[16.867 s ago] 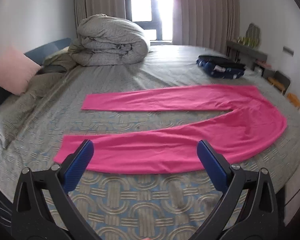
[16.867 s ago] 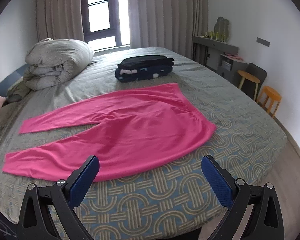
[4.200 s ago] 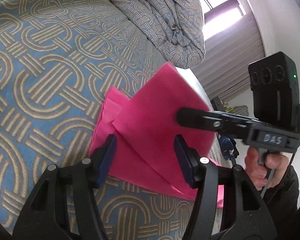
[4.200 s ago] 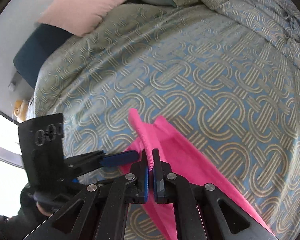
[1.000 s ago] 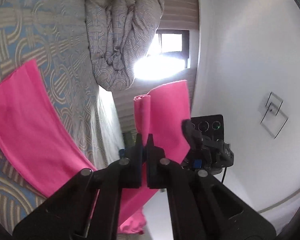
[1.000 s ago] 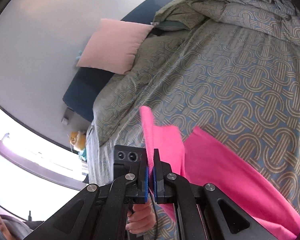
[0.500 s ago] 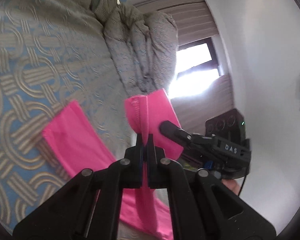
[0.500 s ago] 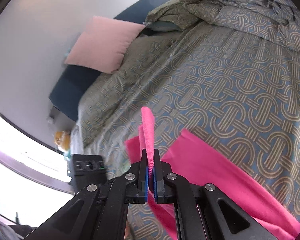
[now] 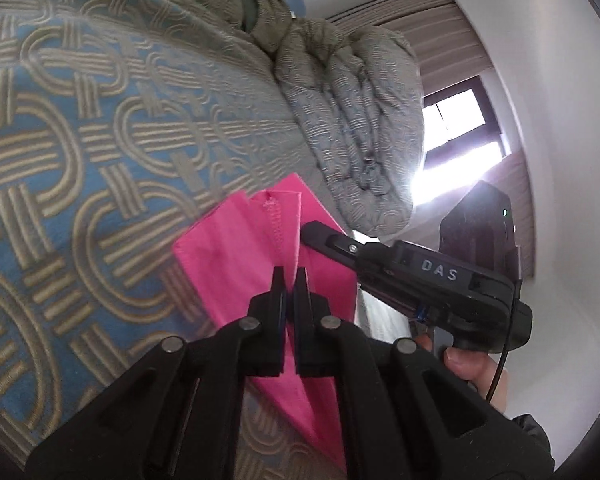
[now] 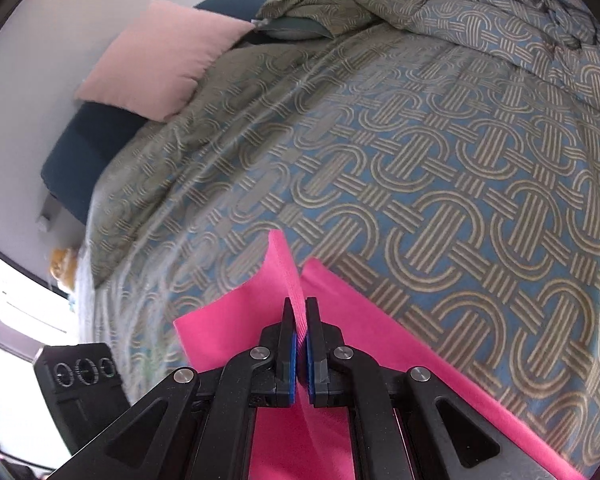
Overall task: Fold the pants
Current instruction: 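Lower the held leg with the left tool onto the pants, then open the right tool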
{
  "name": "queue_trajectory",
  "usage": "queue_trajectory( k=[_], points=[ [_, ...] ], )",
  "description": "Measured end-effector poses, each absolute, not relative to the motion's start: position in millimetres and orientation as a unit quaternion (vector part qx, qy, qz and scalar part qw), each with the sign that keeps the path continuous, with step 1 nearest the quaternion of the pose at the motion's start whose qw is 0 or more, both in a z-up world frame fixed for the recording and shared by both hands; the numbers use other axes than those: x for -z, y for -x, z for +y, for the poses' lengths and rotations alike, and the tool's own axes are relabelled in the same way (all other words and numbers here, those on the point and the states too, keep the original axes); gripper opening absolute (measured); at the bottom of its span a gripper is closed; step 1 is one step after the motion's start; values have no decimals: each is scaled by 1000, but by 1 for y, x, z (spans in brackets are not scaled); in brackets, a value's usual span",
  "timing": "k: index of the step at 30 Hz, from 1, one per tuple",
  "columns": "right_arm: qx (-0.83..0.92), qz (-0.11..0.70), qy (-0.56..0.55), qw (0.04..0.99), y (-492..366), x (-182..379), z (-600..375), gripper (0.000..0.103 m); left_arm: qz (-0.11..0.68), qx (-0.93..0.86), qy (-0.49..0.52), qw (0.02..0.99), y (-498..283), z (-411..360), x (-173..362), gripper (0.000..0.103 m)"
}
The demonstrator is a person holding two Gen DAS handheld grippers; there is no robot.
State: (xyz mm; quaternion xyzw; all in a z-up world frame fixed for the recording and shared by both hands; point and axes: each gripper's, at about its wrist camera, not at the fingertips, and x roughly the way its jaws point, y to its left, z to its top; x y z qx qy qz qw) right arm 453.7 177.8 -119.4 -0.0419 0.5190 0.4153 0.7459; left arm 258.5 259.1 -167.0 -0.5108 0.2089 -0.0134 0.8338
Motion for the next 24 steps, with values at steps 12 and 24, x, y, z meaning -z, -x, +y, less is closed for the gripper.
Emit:
queue_trajectory(
  k=[12,24],
  points=[
    [-381,510,41,770,-466,150,186,6,226,-49,523,820,-248,274,184,3],
    [-363,472,23,803,-441,61,100,68,258,9,471,843,-253,276,148,7]
  ],
)
